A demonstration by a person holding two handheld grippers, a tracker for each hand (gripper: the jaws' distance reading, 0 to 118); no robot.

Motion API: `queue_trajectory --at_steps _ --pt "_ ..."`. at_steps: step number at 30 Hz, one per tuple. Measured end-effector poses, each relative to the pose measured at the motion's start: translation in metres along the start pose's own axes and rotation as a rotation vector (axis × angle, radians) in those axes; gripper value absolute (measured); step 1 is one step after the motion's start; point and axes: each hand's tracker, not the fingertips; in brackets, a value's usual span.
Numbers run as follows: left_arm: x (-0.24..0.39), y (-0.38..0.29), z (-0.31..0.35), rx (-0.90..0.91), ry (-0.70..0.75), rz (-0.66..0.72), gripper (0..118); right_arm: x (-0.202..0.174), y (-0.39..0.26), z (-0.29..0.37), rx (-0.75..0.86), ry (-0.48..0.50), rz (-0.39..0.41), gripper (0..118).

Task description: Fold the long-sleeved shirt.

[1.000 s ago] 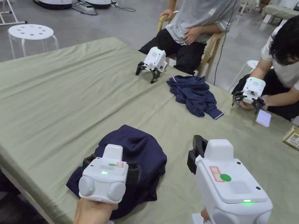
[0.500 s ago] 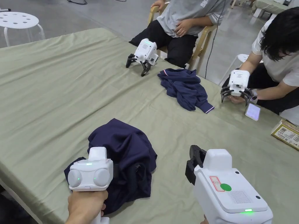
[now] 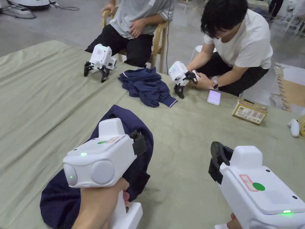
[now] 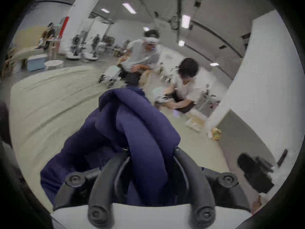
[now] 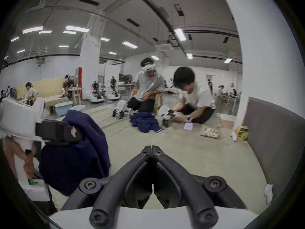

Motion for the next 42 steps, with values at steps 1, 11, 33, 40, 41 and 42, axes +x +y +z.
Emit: queue_trajectory --at_steps 1,11,33,40,41,42 --pt "0.017 -0.002 0.002 0.004 -0.039 0.014 32 0.013 0.002 0.008 0.013 -0.013 -0.013 0" --pt "0.199 -0.108 -0.021 -0.159 -0.244 -0.303 32 0.129 -0.003 0.098 0.077 -0.293 -0.09 0" --pt "0.181 -0.162 -0.022 -0.303 -0.205 -0.539 109 0.163 -0.068 0.131 -0.057 -0.395 -0.218 0" --pt "0.073 -0.072 -0.004 -0.116 0.047 -0.481 79 0.127 -0.081 0.126 -0.068 -0.34 -0.247 0" --pt "0.056 -0.067 -0.005 -0.129 0.065 -0.464 30 0.118 -0.089 0.125 -0.088 -0.327 -0.259 0" --pt "0.043 -0.065 -0.007 -0.146 0.092 -0.453 9 0.109 -0.098 0.124 -0.112 -0.309 -0.261 0"
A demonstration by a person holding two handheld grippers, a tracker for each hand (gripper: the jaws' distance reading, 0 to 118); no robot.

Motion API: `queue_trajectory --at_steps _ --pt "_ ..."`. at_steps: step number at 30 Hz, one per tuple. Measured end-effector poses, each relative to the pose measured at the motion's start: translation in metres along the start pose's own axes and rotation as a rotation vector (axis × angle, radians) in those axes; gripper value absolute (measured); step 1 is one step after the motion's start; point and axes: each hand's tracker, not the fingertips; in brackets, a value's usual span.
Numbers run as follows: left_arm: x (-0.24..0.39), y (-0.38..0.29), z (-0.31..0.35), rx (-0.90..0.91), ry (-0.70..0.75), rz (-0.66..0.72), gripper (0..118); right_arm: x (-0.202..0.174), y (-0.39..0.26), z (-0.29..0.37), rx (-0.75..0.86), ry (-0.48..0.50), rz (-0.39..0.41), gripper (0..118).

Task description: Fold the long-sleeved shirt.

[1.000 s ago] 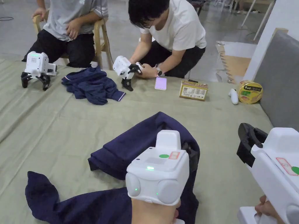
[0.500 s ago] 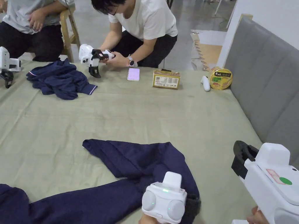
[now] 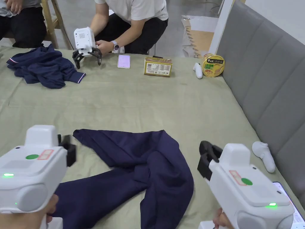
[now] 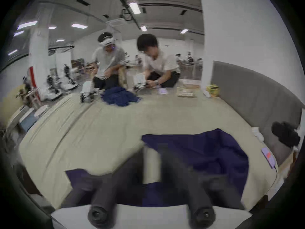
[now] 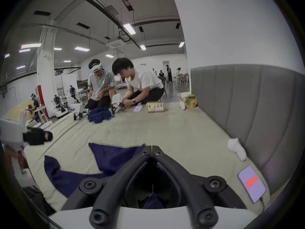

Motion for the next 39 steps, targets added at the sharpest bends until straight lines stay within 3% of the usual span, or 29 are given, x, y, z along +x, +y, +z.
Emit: queue_trajectory --at_steps 2,3,4,5,6,7,9,10,14,16,17,18,19,20,21,22,25,26,27,28,29,30,31,33,36,39 --pt "-0.017 -0.007 -0.001 -0.025 0.024 0.048 6 -0.013 -0.027 -0.001 -0.073 0.0 -0.026 0" --pt "-0.025 -0.01 -0.002 -0.027 0.012 0.055 4 -0.016 -0.039 -0.001 -0.107 0.016 -0.041 7" --pt "-0.031 -0.014 -0.005 -0.036 0.007 0.073 4 -0.021 -0.053 -0.001 -0.144 0.024 -0.057 27" --pt "-0.032 -0.016 -0.005 -0.056 0.022 0.06 4 -0.025 -0.067 0.0 -0.186 0.023 -0.069 68" --pt "-0.033 -0.02 -0.003 -0.061 0.025 0.049 4 -0.027 -0.077 0.001 -0.217 0.029 -0.077 98" --pt "-0.034 -0.022 -0.004 -0.059 0.028 0.052 4 -0.028 -0.088 -0.001 -0.265 0.045 -0.098 118" --pt "-0.038 -0.024 -0.008 -0.073 0.014 0.063 4 -0.03 -0.105 0.001 -0.325 0.085 -0.145 118" --pt "-0.036 -0.027 -0.008 -0.08 0.015 0.067 4 -0.03 -0.113 -0.001 -0.363 0.057 -0.162 118" --pt "-0.033 -0.031 -0.018 -0.114 0.008 0.086 4 -0.029 -0.147 -0.015 -0.521 -0.022 -0.144 117" --pt "-0.033 -0.032 -0.022 -0.118 -0.004 0.095 4 -0.028 -0.159 -0.023 -0.508 -0.004 -0.151 115" --pt "-0.031 -0.031 -0.026 -0.127 -0.007 0.093 4 -0.029 -0.162 -0.025 -0.518 0.018 -0.153 100" --pt "-0.029 -0.035 -0.025 -0.138 -0.002 0.086 4 -0.035 -0.161 -0.023 -0.508 -0.062 -0.072 83" --pt "-0.028 -0.036 -0.029 -0.143 0.002 0.08 4 -0.041 -0.158 -0.021 -0.481 -0.064 -0.001 73" --pt "-0.028 -0.036 -0.033 -0.15 0.002 0.079 4 -0.041 -0.155 -0.019 -0.482 -0.039 0.018 52" --pt "-0.028 -0.035 -0.038 -0.163 0.002 0.08 4 -0.039 -0.154 -0.017 -0.471 -0.029 -0.007 25" --pt "-0.028 -0.038 -0.041 -0.173 -0.007 0.083 4 -0.033 -0.152 -0.017 -0.453 -0.014 -0.071 6" --pt "-0.026 -0.031 -0.059 -0.189 -0.019 0.089 10 -0.014 -0.154 -0.019 -0.478 0.035 -0.151 6" --pt "-0.026 -0.029 -0.065 -0.197 -0.031 0.083 20 -0.01 -0.152 -0.016 -0.477 0.034 -0.156 6" --pt "-0.026 -0.024 -0.075 -0.208 -0.049 0.082 32 -0.006 -0.149 -0.013 -0.471 0.029 -0.153 6" --pt "-0.026 -0.018 -0.086 -0.217 -0.054 0.075 51 -0.006 -0.144 -0.007 -0.449 0.018 -0.146 6" --pt "-0.026 -0.011 -0.1 -0.225 -0.049 0.066 83 -0.002 -0.14 -0.004 -0.439 0.019 -0.139 6" --pt "-0.023 -0.007 -0.116 -0.238 -0.041 0.066 104 0.002 -0.136 -0.002 -0.433 0.018 -0.137 6" --pt "-0.023 0.0 -0.136 -0.26 -0.035 0.077 110 0.006 -0.133 -0.001 -0.427 0.01 -0.141 6" --pt "-0.029 0.018 -0.168 -0.286 -0.057 0.134 108 0.013 -0.129 -0.002 -0.427 0.006 -0.163 6" --pt "-0.02 0.026 -0.23 -0.551 -0.085 0.323 107 0.021 -0.139 -0.014 -0.472 -0.004 -0.176 6" --pt "-0.018 0.015 -0.273 -0.589 -0.176 0.469 93 0.026 -0.15 -0.019 -0.501 -0.009 -0.206 6"
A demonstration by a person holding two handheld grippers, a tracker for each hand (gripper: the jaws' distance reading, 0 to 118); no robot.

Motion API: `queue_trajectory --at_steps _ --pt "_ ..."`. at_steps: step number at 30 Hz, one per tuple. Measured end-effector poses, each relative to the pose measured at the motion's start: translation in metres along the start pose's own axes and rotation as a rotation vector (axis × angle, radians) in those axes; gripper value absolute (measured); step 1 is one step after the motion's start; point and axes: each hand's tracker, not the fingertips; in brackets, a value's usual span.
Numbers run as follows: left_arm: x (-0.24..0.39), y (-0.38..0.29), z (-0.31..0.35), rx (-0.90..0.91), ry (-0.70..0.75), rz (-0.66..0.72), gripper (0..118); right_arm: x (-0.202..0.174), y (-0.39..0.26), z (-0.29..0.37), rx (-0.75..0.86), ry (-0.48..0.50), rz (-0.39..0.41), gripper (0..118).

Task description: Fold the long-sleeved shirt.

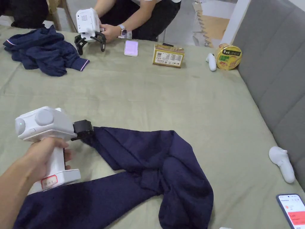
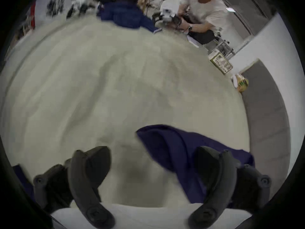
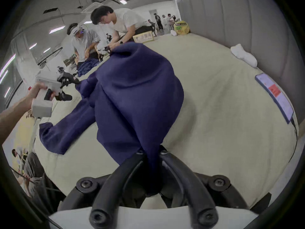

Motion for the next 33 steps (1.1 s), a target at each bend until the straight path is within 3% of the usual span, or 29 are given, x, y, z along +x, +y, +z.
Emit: queue_trajectory --at_steps 3,6,7,8,10,11,13,18,25,30,32,33 --pt "0.021 -0.015 0.015 -0.008 0.033 -0.002 90 0.004 -0.002 0.0 0.004 0.013 -0.036 6" --pt "0.028 -0.026 0.028 0.036 0.054 -0.007 66 0.005 0.0 0.0 0.0 0.016 -0.027 6" --pt "0.0 0.005 -0.007 -0.014 0.081 -0.022 57 0.004 0.0 -0.001 0.001 0.014 -0.022 6" --pt "-0.005 0.01 -0.01 -0.013 0.042 -0.038 24 0.004 0.0 -0.001 0.003 0.014 -0.021 6" --pt "-0.018 0.022 -0.015 -0.016 0.017 -0.014 22 0.003 0.001 0.0 0.003 0.011 -0.021 6" --pt "0.007 -0.022 0.022 0.099 0.033 -0.078 20 0.003 0.001 0.001 0.007 0.012 -0.024 5" --pt "0.011 -0.037 0.033 0.132 0.018 -0.095 18 0.002 0.003 0.007 0.013 0.012 -0.021 5" --pt "0.001 -0.01 0.06 0.195 -0.083 -0.12 14 0.004 0.017 0.032 0.095 0.02 -0.023 5" --pt "0.029 -0.025 0.162 0.407 -0.154 -0.285 11 0.0 0.058 0.074 0.247 0.067 0.01 4" --pt "0.039 -0.027 0.227 0.55 -0.14 -0.34 10 -0.013 0.098 0.101 0.346 0.14 0.09 3" --pt "0.032 -0.018 0.248 0.618 -0.167 -0.334 10 -0.018 0.118 0.114 0.386 0.19 0.078 3" --pt "0.03 -0.016 0.261 0.629 -0.166 -0.342 10 -0.024 0.132 0.123 0.416 0.2 0.128 3"
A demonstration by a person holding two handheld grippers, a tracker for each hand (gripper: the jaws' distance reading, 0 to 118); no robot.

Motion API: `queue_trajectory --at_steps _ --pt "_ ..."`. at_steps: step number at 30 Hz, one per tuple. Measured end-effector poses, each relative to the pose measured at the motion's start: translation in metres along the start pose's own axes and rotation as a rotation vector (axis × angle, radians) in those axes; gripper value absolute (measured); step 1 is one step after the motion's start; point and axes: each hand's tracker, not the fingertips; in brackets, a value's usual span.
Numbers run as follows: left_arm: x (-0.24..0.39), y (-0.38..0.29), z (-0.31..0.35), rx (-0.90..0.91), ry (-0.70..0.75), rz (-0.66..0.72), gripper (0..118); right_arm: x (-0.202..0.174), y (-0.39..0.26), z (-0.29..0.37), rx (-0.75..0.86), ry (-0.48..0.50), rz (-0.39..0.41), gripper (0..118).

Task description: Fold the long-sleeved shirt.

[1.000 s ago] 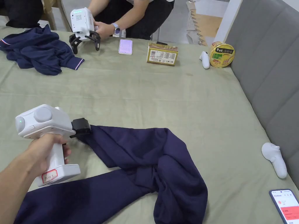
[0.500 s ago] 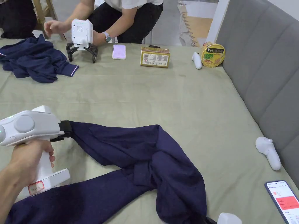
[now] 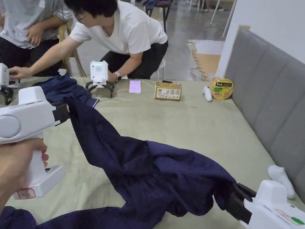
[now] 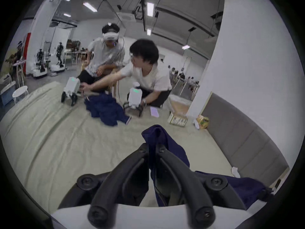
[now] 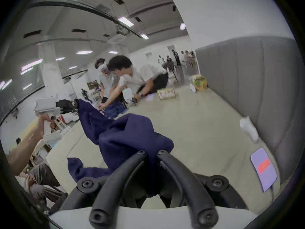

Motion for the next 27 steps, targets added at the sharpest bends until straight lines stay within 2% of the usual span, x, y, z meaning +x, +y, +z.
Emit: queue_trajectory --at_steps 5,7,10,19,20,27 --pt "-0.018 0.047 0.042 0.127 0.048 0.012 10 -0.013 0.083 0.003 0.127 0.067 0.029 3" --pt "-0.025 0.067 0.059 0.185 0.054 0.025 10 -0.02 0.123 0.006 0.17 0.097 0.071 3" --pt "-0.03 0.102 0.087 0.242 0.068 0.028 10 -0.03 0.182 0.01 0.229 0.138 0.063 3" --pt "-0.008 0.217 0.145 0.424 0.099 -0.002 10 -0.079 0.338 0.016 0.333 0.118 0.163 3" --pt "-0.005 0.228 0.146 0.44 0.106 -0.008 10 -0.084 0.351 0.017 0.343 0.101 0.191 3" --pt "0.018 0.308 0.129 0.494 0.142 -0.067 10 -0.111 0.447 0.011 0.398 0.049 0.233 3"
